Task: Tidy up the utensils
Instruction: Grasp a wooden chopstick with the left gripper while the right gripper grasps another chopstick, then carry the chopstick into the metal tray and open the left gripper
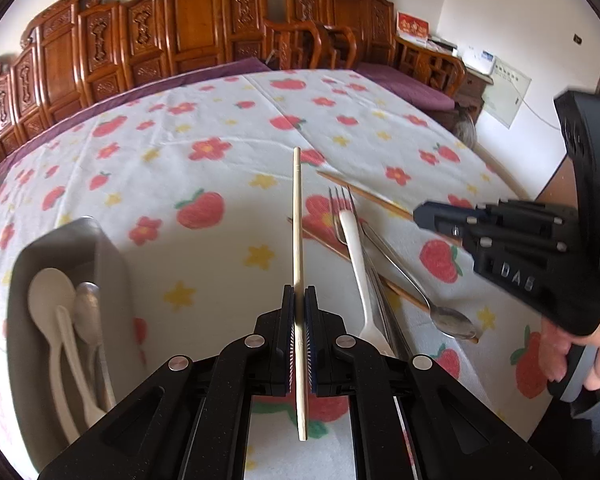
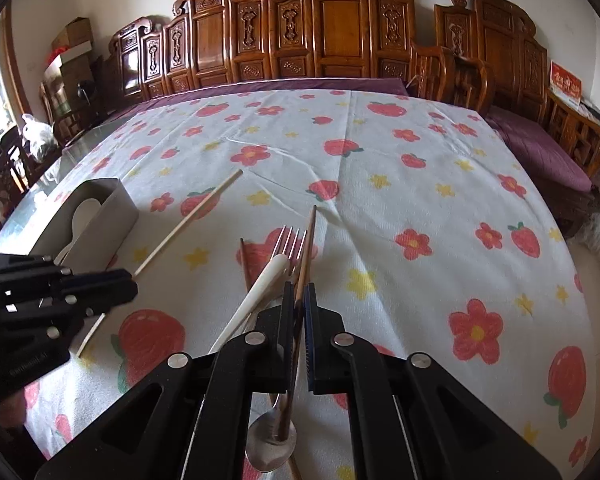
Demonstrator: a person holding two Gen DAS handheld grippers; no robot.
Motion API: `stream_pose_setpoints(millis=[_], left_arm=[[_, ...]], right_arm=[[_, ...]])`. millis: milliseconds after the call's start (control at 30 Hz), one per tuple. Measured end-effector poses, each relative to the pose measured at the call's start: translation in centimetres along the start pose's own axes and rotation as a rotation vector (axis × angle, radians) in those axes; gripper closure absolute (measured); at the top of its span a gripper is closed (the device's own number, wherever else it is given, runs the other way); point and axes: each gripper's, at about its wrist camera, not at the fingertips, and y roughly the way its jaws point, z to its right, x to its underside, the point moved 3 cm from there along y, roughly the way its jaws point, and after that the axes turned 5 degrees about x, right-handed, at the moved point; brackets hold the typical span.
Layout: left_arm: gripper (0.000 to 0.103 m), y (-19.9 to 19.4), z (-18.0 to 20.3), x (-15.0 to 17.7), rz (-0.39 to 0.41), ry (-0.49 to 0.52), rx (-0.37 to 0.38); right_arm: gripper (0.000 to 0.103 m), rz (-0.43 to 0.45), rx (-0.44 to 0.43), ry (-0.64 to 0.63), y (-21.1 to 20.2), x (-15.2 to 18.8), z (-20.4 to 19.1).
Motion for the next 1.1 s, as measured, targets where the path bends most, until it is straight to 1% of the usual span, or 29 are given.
stream_pose_setpoints(millis=[133, 167, 200, 300, 433, 567, 600, 633, 667, 733, 800, 867, 900, 933, 967, 1000, 1100], left_arm=[[0.099, -1.0, -0.9, -0.2, 0.016, -0.006, -0.020], [0.099, -1.3, -1.1, -0.3, 0.019, -0.010, -0.023], [0.099, -1.5, -1.3, -0.3, 0.022, -0.013, -0.025], [0.099, -2.3, -2.0, -0.4, 0.036, -0.023, -0.031], [0.099, -3.0, -2.5, -0.5, 0.050, -0.036, -0.030], [0.099, -2.8, -2.2, -0.5, 0.046, -0.028, -0.025], [0.099, -2.8, -2.1, -0.5, 0.046, -0.023, -0.022], [0.099, -2.9, -2.0, -0.5, 0.046, -0.021, -0.021], [0.099, -2.9, -2.0, -0.4, 0.047, -0.019, -0.019], [0.099, -3.1, -1.9, -0.3, 0.047, -0.017, -0.014], [0.099, -3.2, -1.8, -0.2, 0.050, -0.012, -0.013], [0.099, -3.5, -1.9, -0.3, 0.055, -0.012, -0.013], [0.099, -3.6, -1.9, -0.3, 0.058, -0.014, -0.012], [0.099, -3.8, -2.0, -0.3, 0.061, -0.015, -0.013], [0.099, -3.9, -2.0, -0.3, 0.063, -0.015, -0.014], [0.099, -4.1, -2.1, -0.3, 0.065, -0.016, -0.015], [0.099, -4.6, -2.5, -0.2, 0.070, -0.019, -0.022]], right_arm=[[0.097, 0.015, 0.024, -0.033, -0.3, 0.0, -0.7], [0.098, 0.016, 0.026, -0.037, -0.4, 0.0, -0.7], [0.102, 0.018, 0.028, -0.039, -0.4, 0.0, -0.7], [0.103, 0.025, 0.035, -0.042, -0.7, -0.1, -0.8], [0.103, -0.008, 0.033, -0.036, 0.2, 0.2, -0.2], [0.102, -0.034, 0.028, -0.017, 1.4, 0.2, 0.7], [0.102, -0.041, 0.038, -0.012, 1.9, 0.2, 1.1], [0.096, -0.049, 0.053, -0.014, 2.4, 0.3, 1.3], [0.083, -0.054, 0.061, -0.017, 2.8, 0.2, 1.5], [0.069, -0.069, 0.057, -0.001, 3.7, 0.2, 2.0], [0.069, -0.089, 0.034, 0.019, 4.5, 0.3, 2.1], [0.070, -0.112, 0.043, -0.006, 5.4, 0.4, 1.7], [0.074, -0.121, 0.048, -0.016, 5.7, 0.4, 1.4], [0.082, -0.122, 0.061, -0.030, 5.9, 0.5, 1.2], [0.093, -0.120, 0.082, -0.056, 5.9, 0.4, 0.9], [0.097, -0.123, 0.089, -0.073, 6.0, 0.4, 0.7], [0.097, -0.130, 0.104, -0.079, 5.9, 0.4, 0.8]])
